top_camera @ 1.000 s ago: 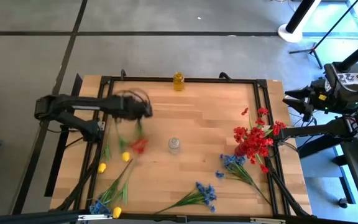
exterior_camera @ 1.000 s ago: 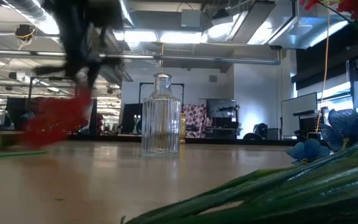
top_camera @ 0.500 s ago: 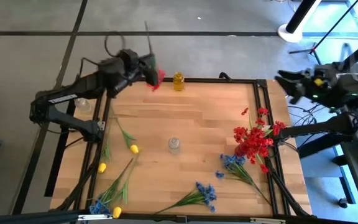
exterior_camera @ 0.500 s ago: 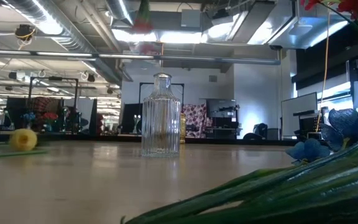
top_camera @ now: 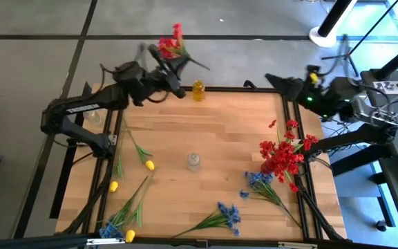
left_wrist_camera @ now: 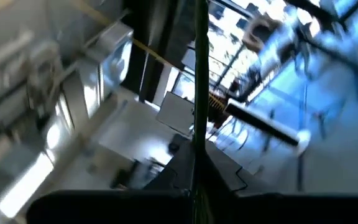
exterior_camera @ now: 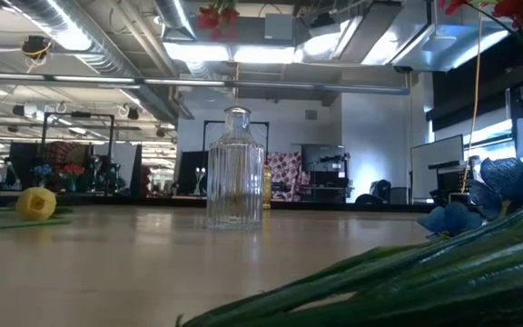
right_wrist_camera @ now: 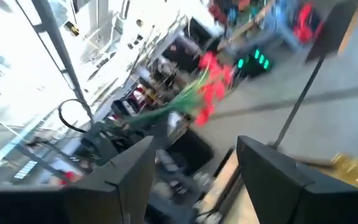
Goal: Sort flowers into vase by color
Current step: Put the red flowers into the red vase
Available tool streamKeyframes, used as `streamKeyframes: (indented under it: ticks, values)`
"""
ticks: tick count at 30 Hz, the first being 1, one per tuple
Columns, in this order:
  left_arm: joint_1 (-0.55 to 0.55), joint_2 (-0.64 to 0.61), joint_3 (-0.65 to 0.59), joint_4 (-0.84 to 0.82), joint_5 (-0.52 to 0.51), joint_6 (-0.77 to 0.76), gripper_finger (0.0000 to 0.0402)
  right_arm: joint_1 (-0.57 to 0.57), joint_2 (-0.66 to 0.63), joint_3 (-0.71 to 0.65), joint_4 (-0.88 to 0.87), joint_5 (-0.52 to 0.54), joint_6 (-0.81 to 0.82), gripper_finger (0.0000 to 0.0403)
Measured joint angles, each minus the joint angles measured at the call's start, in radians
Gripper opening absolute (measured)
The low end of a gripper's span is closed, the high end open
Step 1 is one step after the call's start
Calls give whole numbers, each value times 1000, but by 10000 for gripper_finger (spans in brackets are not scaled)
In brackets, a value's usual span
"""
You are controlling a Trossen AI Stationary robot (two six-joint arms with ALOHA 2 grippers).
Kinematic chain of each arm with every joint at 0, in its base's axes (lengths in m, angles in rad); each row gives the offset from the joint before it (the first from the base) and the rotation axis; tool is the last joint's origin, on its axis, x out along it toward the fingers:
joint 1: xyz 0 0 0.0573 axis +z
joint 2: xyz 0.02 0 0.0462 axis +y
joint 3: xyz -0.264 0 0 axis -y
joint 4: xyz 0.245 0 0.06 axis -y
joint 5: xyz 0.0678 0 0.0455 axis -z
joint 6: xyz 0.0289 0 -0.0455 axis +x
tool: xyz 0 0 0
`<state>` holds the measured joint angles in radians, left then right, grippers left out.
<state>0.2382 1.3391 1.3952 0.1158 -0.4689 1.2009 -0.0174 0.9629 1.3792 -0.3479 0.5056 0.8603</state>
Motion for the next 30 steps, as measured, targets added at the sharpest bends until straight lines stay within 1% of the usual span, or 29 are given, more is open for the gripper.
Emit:
streamKeyframes:
  ticks: [3, 6, 9, 12, 16, 20, 24, 26, 30]
  values:
    - [0, 43, 0, 10, 22, 181, 10, -57, 58, 0, -16, -114, 140, 225]
    - [-1, 77, 0, 18, 75, 319, 10, -114, 113, -1, -38, -253, 217, 225]
    - [-12, 119, 0, 16, 116, 409, 10, -167, 159, -1, -35, -397, 259, 225]
    - [-27, 163, 0, 13, 125, 468, 10, -210, 203, -1, -37, -514, 284, 225]
    - [-65, 205, 0, 17, 137, 506, 10, -264, 241, -1, -47, -599, 287, 225]
    - [-120, 227, 0, 18, 233, 511, 10, -331, 261, -1, -55, -677, 285, 225]
    - [-156, 237, 0, 29, 336, 511, 10, -381, 277, -1, -51, -834, 281, 225]
    - [-169, 243, 0, 28, 365, 511, 10, -385, 288, 0, -49, -893, 280, 225]
    - [-180, 264, -1, 25, 382, 510, 10, -382, 304, -1, -23, -930, 278, 225]
